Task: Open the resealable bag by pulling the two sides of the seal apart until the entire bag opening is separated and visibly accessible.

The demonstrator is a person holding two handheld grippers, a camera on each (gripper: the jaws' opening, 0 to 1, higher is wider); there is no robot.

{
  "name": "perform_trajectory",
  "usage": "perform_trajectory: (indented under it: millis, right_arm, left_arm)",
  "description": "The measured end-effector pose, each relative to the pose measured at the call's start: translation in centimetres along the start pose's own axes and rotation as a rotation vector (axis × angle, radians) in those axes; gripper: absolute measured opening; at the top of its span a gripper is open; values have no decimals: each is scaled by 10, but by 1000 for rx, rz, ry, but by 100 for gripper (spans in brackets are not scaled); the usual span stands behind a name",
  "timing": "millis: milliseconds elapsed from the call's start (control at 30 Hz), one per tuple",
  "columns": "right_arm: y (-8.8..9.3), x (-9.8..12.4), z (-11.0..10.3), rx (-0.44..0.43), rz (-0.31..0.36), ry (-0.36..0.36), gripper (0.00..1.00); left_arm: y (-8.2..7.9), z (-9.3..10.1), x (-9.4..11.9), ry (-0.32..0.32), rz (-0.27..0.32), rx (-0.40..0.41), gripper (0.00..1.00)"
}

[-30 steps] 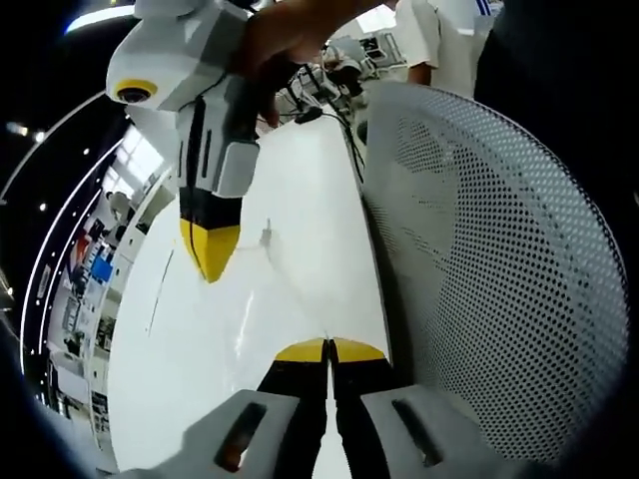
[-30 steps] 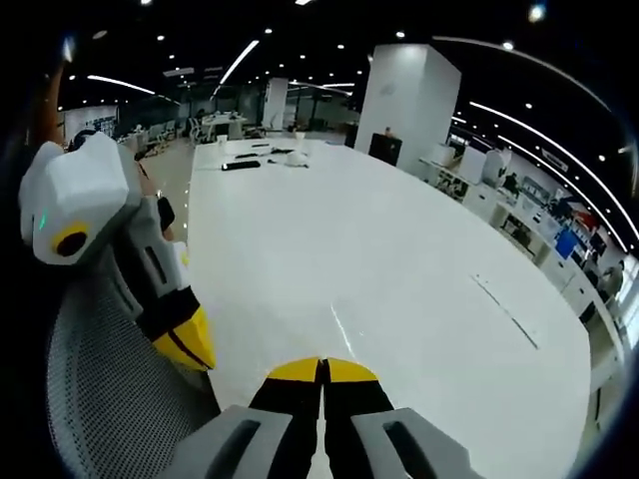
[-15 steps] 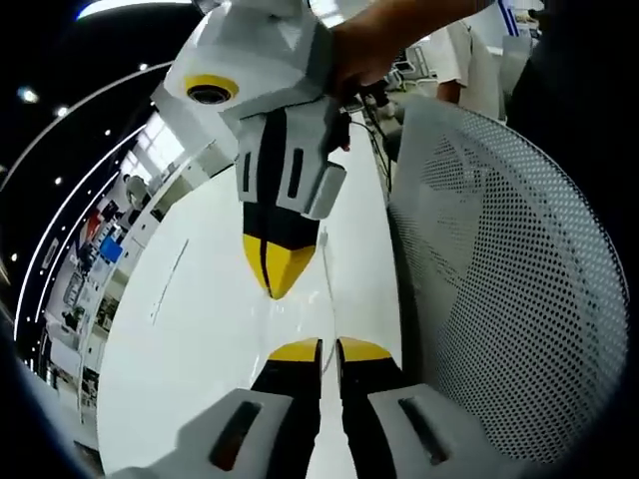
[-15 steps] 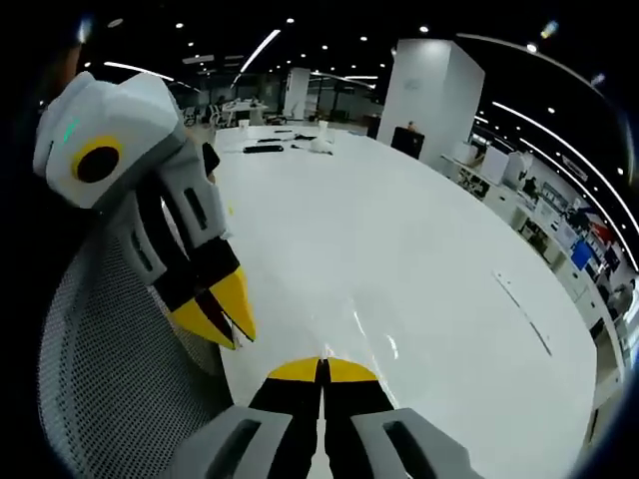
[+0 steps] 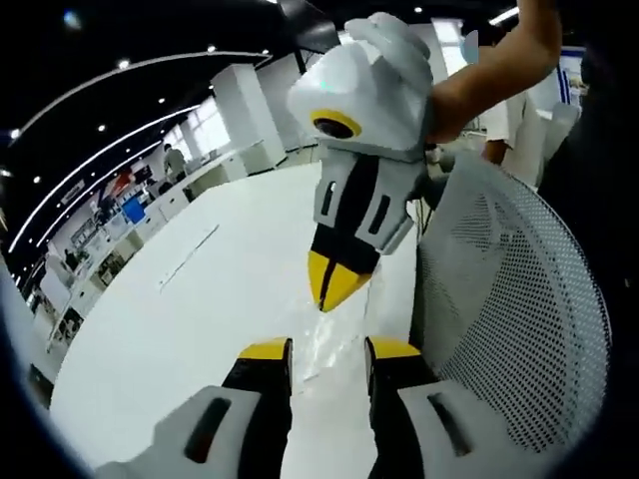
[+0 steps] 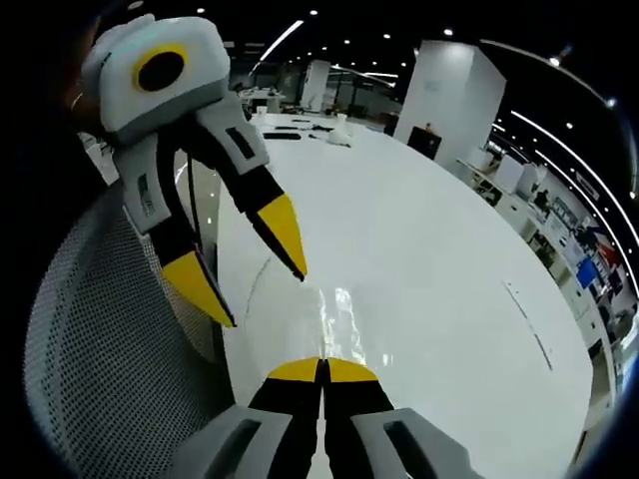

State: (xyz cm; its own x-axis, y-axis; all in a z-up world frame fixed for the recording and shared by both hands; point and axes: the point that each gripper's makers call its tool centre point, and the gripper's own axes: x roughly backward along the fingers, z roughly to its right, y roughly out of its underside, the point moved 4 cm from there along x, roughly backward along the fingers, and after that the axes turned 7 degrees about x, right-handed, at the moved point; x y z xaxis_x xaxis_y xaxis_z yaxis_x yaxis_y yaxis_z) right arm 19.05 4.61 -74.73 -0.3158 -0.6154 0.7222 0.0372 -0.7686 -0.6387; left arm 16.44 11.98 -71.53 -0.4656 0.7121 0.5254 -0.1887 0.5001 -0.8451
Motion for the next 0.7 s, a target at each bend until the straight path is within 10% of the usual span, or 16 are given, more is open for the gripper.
perform_trajectory:
  millis: [700]
  right_arm:
    - [6,-10,18,82,-11,46,0]
  left_arm:
    - [26,-22,23,-103,-7,208,55]
